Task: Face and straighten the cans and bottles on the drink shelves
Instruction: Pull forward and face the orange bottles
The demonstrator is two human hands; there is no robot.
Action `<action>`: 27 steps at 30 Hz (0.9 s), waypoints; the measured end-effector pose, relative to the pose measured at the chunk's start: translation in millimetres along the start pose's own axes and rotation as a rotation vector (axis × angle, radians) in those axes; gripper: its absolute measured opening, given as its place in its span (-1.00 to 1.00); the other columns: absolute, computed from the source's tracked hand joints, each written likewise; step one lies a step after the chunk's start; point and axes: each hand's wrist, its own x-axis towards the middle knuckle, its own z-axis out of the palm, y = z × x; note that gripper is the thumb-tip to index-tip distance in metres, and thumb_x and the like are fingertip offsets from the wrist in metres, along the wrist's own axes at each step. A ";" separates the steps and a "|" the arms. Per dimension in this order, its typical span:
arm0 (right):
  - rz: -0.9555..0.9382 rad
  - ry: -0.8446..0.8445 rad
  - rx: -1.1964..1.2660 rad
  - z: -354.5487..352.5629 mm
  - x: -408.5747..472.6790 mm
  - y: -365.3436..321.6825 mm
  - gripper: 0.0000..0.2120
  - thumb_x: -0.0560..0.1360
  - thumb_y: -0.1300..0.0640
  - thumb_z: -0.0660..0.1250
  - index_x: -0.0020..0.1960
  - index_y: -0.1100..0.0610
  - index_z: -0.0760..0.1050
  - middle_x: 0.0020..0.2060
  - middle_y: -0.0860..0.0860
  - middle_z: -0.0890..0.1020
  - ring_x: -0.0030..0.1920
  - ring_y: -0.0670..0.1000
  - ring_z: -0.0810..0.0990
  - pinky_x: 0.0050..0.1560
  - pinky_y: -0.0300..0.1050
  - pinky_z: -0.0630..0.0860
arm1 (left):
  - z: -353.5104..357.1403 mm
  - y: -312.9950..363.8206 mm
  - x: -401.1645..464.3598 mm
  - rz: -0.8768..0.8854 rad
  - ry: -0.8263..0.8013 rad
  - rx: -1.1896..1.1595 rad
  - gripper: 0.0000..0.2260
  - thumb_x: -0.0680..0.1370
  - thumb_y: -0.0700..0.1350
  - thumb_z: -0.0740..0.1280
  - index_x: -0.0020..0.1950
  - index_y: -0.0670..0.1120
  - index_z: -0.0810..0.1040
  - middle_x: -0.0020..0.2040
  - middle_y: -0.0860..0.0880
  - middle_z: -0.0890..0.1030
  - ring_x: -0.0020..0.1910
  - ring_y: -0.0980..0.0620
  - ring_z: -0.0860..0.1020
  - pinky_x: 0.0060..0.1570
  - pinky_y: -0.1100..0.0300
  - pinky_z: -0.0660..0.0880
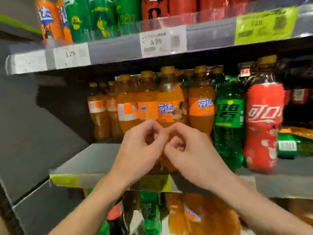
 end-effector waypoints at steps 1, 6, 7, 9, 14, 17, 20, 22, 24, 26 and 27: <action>-0.009 0.017 -0.009 4.2 -4.7 5.6 -0.88 0.49 0.19 0.34 -0.04 -0.01 0.55 -0.47 -0.01 0.53 -0.46 -0.08 0.38 -0.34 -0.03 0.38 | 3.6 -5.6 -3.9 0.019 0.006 0.012 -0.78 0.55 0.01 0.35 -0.25 -0.05 0.53 -0.41 0.06 0.48 -0.40 0.15 0.39 -0.36 0.19 0.32; -0.067 0.054 -0.101 16.7 -16.2 16.5 -0.93 0.48 0.15 0.34 -0.08 0.01 0.56 -0.50 -0.06 0.49 -0.43 -0.06 0.38 -0.31 -0.08 0.36 | 8.8 -24.1 -19.9 0.059 0.055 0.005 -0.79 0.59 -0.08 0.37 -0.23 -0.10 0.56 -0.47 0.08 0.47 -0.44 0.10 0.39 -0.37 0.14 0.34; -0.055 0.048 -0.082 18.5 -17.2 16.5 -0.93 0.49 0.15 0.33 -0.07 0.01 0.58 -0.51 -0.08 0.50 -0.44 -0.08 0.38 -0.33 -0.12 0.35 | 8.5 -25.6 -22.2 0.061 0.061 0.009 -0.80 0.59 -0.07 0.37 -0.23 -0.08 0.57 -0.46 0.09 0.49 -0.43 0.11 0.41 -0.36 0.16 0.35; -0.016 0.031 -0.041 22.9 -20.9 14.5 -0.93 0.52 0.12 0.34 -0.07 0.02 0.60 -0.50 -0.10 0.57 -0.48 -0.14 0.42 -0.38 -0.24 0.38 | 5.1 -28.0 -27.3 0.036 0.057 0.015 -0.82 0.59 -0.04 0.36 -0.21 -0.02 0.59 -0.41 0.11 0.54 -0.40 0.16 0.47 -0.33 0.23 0.38; 0.060 0.081 -0.012 36.2 -22.8 -4.3 -0.95 0.53 0.08 0.40 -0.06 0.02 0.64 -0.34 -0.04 0.71 -0.38 -0.17 0.61 -0.28 -0.18 0.53 | -18.0 -25.5 -38.7 -0.052 0.017 0.031 -0.91 0.60 -0.01 0.33 -0.06 0.02 0.58 -0.20 0.09 0.61 -0.22 0.15 0.57 -0.26 0.25 0.47; 0.074 0.096 -0.064 54.9 -22.1 -23.8 -0.94 0.53 0.06 0.39 -0.07 0.00 0.63 -0.33 -0.02 0.71 -0.28 -0.06 0.69 -0.16 -0.01 0.65 | -43.2 -21.0 -43.3 -0.083 0.028 0.074 -0.91 0.61 0.00 0.33 -0.01 0.01 0.57 -0.11 0.07 0.61 -0.12 0.13 0.58 -0.23 0.30 0.44; 0.082 0.072 -0.134 75.1 -23.1 -40.3 -0.95 0.54 0.07 0.37 -0.03 -0.01 0.62 -0.28 -0.04 0.69 -0.24 -0.07 0.66 -0.16 -0.11 0.61 | -61.7 -26.0 -51.5 -0.155 0.009 0.067 -0.90 0.61 0.00 0.31 -0.01 0.01 0.58 -0.09 0.06 0.60 -0.09 0.12 0.57 -0.21 0.30 0.43; 0.091 0.062 -0.192 87.0 -25.1 -49.2 -0.95 0.52 0.07 0.39 -0.03 -0.01 0.62 -0.21 -0.09 0.67 -0.16 -0.09 0.64 -0.13 -0.16 0.61 | -70.8 -33.1 -61.9 -0.208 0.009 0.025 -0.89 0.61 0.00 0.29 0.00 0.03 0.59 -0.06 0.07 0.60 -0.06 0.11 0.58 -0.20 0.26 0.47; 0.116 0.038 -0.183 98.7 -29.3 -55.5 -0.95 0.52 0.07 0.40 -0.04 0.01 0.62 -0.19 -0.08 0.67 -0.11 -0.06 0.65 -0.03 -0.06 0.66 | -79.2 -39.0 -71.5 -0.254 0.023 0.001 -0.88 0.61 0.02 0.28 0.00 0.05 0.59 -0.03 0.06 0.61 -0.05 0.07 0.59 -0.18 0.19 0.51; 0.129 0.037 -0.165 104.5 -34.1 -59.8 -0.95 0.53 0.07 0.40 -0.03 0.03 0.62 -0.19 -0.05 0.68 -0.11 -0.03 0.66 -0.01 -0.02 0.66 | -85.7 -40.2 -76.8 -0.287 0.024 -0.013 -0.88 0.61 0.03 0.30 0.01 0.05 0.60 -0.03 0.03 0.62 -0.06 0.04 0.60 -0.16 0.16 0.52; 0.127 0.050 -0.172 105.1 -34.7 -60.6 -0.94 0.54 0.08 0.39 -0.02 0.04 0.61 -0.18 -0.04 0.68 -0.10 -0.03 0.65 -0.01 -0.04 0.65 | -88.2 -39.7 -77.7 -0.298 0.022 -0.017 -0.88 0.61 0.04 0.30 0.02 0.04 0.60 -0.04 0.02 0.62 -0.06 0.04 0.60 -0.16 0.17 0.52</action>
